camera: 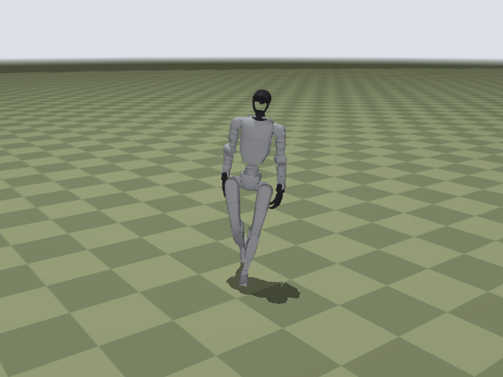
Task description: Walk run
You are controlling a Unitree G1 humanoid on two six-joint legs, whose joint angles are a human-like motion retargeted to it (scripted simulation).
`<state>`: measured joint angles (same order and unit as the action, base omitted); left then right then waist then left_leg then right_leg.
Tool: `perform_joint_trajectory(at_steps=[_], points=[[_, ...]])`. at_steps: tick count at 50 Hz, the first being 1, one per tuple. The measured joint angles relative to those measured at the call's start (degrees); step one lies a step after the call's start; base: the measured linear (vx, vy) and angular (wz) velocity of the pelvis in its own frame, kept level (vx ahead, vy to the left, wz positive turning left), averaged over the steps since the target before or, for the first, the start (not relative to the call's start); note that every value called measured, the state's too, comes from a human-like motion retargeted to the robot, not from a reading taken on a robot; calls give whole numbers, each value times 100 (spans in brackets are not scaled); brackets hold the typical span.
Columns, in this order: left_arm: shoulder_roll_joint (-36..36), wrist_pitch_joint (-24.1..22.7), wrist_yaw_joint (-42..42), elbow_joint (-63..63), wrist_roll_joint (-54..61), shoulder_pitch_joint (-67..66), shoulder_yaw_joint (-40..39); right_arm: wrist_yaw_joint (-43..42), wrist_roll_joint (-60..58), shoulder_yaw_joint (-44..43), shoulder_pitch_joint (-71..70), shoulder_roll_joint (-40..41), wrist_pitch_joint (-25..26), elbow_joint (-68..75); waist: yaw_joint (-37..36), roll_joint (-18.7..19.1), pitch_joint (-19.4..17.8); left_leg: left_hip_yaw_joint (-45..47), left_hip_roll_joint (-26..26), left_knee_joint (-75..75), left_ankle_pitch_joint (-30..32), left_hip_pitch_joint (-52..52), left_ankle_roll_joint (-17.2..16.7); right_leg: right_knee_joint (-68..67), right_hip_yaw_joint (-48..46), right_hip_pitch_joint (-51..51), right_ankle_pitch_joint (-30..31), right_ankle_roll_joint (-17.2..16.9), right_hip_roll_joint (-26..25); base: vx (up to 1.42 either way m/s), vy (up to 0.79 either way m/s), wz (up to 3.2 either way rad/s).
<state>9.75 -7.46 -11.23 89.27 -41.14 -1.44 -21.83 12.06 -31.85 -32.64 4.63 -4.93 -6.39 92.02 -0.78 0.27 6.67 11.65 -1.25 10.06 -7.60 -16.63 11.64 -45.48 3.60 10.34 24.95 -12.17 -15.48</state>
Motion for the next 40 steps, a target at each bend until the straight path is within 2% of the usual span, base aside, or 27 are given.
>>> perform_joint_trajectory(at_steps=[2, 5, 7, 10, 13, 14, 15, 16, 17, 18, 20, 22, 24, 26, 27, 28, 29, 30, 32, 35, 38, 40], points=[[-19, -193, 57, -462, -22, 324, 232, -44, 37, -57, 185, 80, -59, 24, 179, 197, -43, -150, -18, -87, -66, 286, -26, -47, 22, 415, -573, 340, 131, 89, 10, 147], [8, -545, 80, -1078, -112, 815, 607, -184, 159, -50, 475, 173, -152, 125, 542, 416, -74, -589, -131, -222, -162, 675, -30, 462, -112, 981, -1480, 818, 710, 78, 5, 183], [104, -772, 21, -1374, -157, 1141, 846, -180, 200, 4, 644, 244, -104, 217, 676, 393, -99, -798, -289, -271, -242, 914, -17, 1371, -152, 1142, -1532, 815, 1171, 74, -6, 151], [279, -1014, -140, -1653, -223, 1615, 1124, -65, 179, 58, 767, 336, 10, 382, 832, 163, -215, -1220, -679, -291, -391, 1339, 14, 2859, 13, 1272, -1545, 802, 1767, 86, -19, 140], [388, -1101, -235, -1788, -270, 1851, 1234, 71, 8, 182, 784, 370, 65, 481, 822, 59, -315, -1476, -819, -313, -500, 1782, -44, 4055, 476, 1481, -1951, 953, 1848, 80, -23, 77], [390, -1115, -220, -1809, -286, 1856, 1223, 96, -88, 220, 777, 366, 80, 476, 809, 59, -350, -1534, -826, -322, -513, 1933, -92, 4418, 667, 1513, -2117, 711, 1807, 83, -24, 40], [383, -1127, -192, -1820, -300, 1841, 1202, 114, -196, 253, 768, 358, 95, 461, 804, 62, -386, -1591, -832, -326, -520, 2085, -148, 4770, 879, 1526, -2306, 330, 1761, 76, -22, 30], [359, -1135, -132, -1783, -300, 1781, 1156, 113, -318, 274, 738, 332, 118, 425, 783, 65, -413, -1604, -841, -320, -501, 2228, -216, 4869, 519, 1537, -2400, 111, 1831, 80, -24, 24], [328, -1136, -70, -1726, -298, 1708, 1107, 104, -433, 292, 703, 301, 147, 385, 787, 74, -430, -1629, -850, -300, -463, 2350, -289, 4895, 303, 1539, -2454, 6, 1854, 91, -28, 29], [283, -1124, -5, -1628, -293, 1608, 1049, 76, -536, 303, 654, 259, 186, 335, 843, 95, -424, -1680, -860, -250, -387, 2433, -373, 4773, 376, 1521, -2427, 130, 1781, 92, -26, 52], [159, -1058, 56, -1341, -316, 1356, 936, -35, -699, 238, 562, 164, 278, 202, 999, 108, -336, -1795, -923, -83, -79, 2520, -612, 4384, 293, 1510, -2439, 256, 1734, 92, -22, 101], [59, -939, 1, -867, -410, 1085, 930, -201, -720, 67, 516, 92, 325, 41, 1394, 221, -279, -2102, -892, 404, 664, 2519, -1018, 4141, -57, 1399, -1869, -1, 1906, 105, -27, 194], [22, -744, -61, -320, -597, 825, 988, -357, -528, -79, 480, 50, 303, -71, 1618, 449, -214, -2091, -663, 1259, 1744, 2220, -1657, 3870, 656, 1279, -1946, 332, 1635, 103, -33, 155], [-35, -464, 101, 85, -884, 507, 1065, -410, -156, -190, 415, -5, 267, -74, 1527, 595, -147, -1674, -325, 2406, 2641, 1666, -2404, 3612, 591, 1202, -2110, 733, 1552, 98, -27, 81], [-72, -333, 276, 236, -1025, 362, 1049, -396, 15, -230, 327, -60, 280, -47, 1468, 556, -110, -1332, -228, 2921, 3014, 1382, -2641, 3535, 378, 1142, -2192, 847, 1699, 90, -12, 81], [-101, -239, 475, 359, -1131, 259, 963, -362, 118, -261, 177, -140, 332, -14, 1416, 338, -63, -821, -342, 3224, 3455, 1158, -2658, 3455, -44, 1086, -2276, 835, 2171, 74, -15, 64], [-97, -202, 628, 456, -1234, 98, 835, -356, 140, -285, 53, -162, 394, 15, 1329, 217, -62, -653, -287, 3538, 3470, 953, -2640, 3483, -207, 948, -2319, 963, 2194, 66, -30, 37], [-76, -193, 758, 538, -1336, -92, 684, -363, 122, -306, -56, -155, 461, 42, 1224, 145, -84, -657, -149, 3857, 3271, 757, -2605, 3565, -239, 768, -2341, 1162, 1993, 79, -42, 36], [-75, -239, 683, 608, -1377, -411, 487, -389, 62, -293, -266, -250, 462, -6, 1061, 74, -176, -562, -68, 4193, 2568, 255, -2043, 3673, 143, 471, -2396, 1262, 1788, 85, -27, 49], [-13, -253, 503, 776, -1253, -798, 206, -364, 67, -42, -457, -446, 242, -219, 520, -219, -289, 220, 255, 4106, 1810, -427, -1272, 3905, -268, 5, -2403, 1279, 2049, 67, -15, 9], [97, -132, 360, 813, -1071, -1084, -57, -333, 86, 223, -586, -679, 86, -595, 111, -300, -307, 518, 364, 3256, 1188, -1047, -782, 4113, -492, -329, -2533, 1378, 1931, 72, -15, 40], [146, 50, 312, 813, -944, -1212, -218, -385, -31, 211, -640, -840, 75, -877, -98, -235, -334, 458, 263, 2350, 1058, -1329, -534, 4234, -793, -566, -2646, 1419, 1790, 64, -12, 73]])
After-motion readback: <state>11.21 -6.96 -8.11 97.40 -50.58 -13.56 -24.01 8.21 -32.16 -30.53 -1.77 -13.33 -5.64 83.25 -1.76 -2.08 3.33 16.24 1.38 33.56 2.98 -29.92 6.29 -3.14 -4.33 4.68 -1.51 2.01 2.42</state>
